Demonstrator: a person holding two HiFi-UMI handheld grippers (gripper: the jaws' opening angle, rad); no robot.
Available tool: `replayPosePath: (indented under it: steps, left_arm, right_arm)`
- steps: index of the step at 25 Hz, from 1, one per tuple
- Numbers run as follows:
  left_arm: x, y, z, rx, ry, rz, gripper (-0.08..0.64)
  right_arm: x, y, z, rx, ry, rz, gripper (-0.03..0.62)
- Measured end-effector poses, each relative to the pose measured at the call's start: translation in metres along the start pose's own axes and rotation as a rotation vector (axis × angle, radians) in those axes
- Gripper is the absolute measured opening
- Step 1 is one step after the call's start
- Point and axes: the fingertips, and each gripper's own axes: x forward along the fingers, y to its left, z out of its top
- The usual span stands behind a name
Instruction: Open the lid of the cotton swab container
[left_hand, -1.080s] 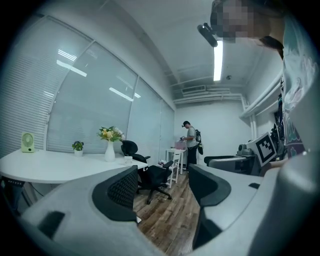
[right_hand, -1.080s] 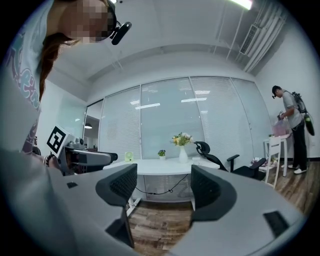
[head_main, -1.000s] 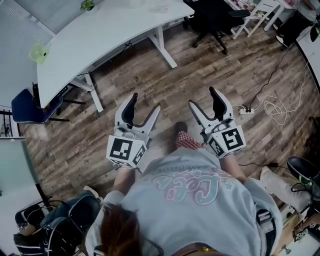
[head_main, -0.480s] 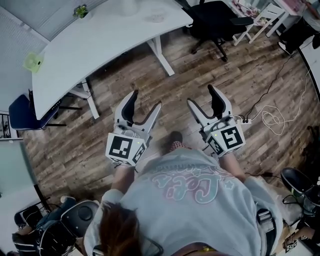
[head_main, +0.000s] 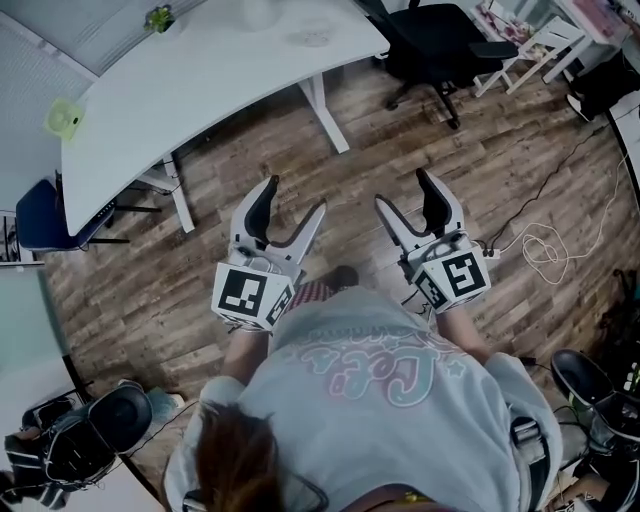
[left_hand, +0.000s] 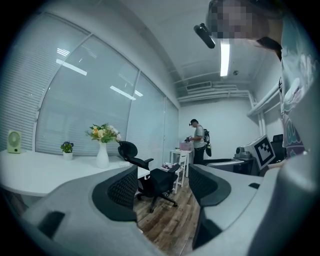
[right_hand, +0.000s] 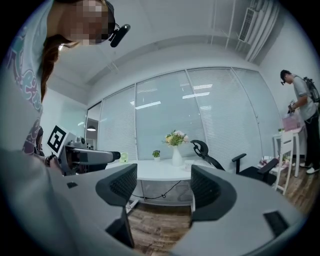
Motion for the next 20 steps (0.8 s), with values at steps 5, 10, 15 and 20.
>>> replayPosePath:
  steps: [5, 10, 15, 20]
  left_arm:
    - [-0.002, 0.010, -0.002, 0.008, 0.016, 0.019, 0.288]
    - [0.001, 0.013, -0.003, -0.002, 0.005, 0.019, 0.288]
    - [0.000, 0.016, -0.001, -0.005, 0.000, 0.024, 0.288]
    - [-0.006, 0.025, -0.005, -0.011, 0.004, 0.042, 0.288]
  right_arm:
    - [0.007, 0.002, -0.003, 0.018, -0.004, 0.015, 0.322]
    - [0.011, 0.003, -0.007, 0.026, 0.001, 0.015, 0.322]
    - [0.018, 0.006, -0.005, 0.022, 0.004, 0.030, 0.322]
    - [0.023, 0.015, -0.003, 0.020, 0.000, 0.050, 0.322]
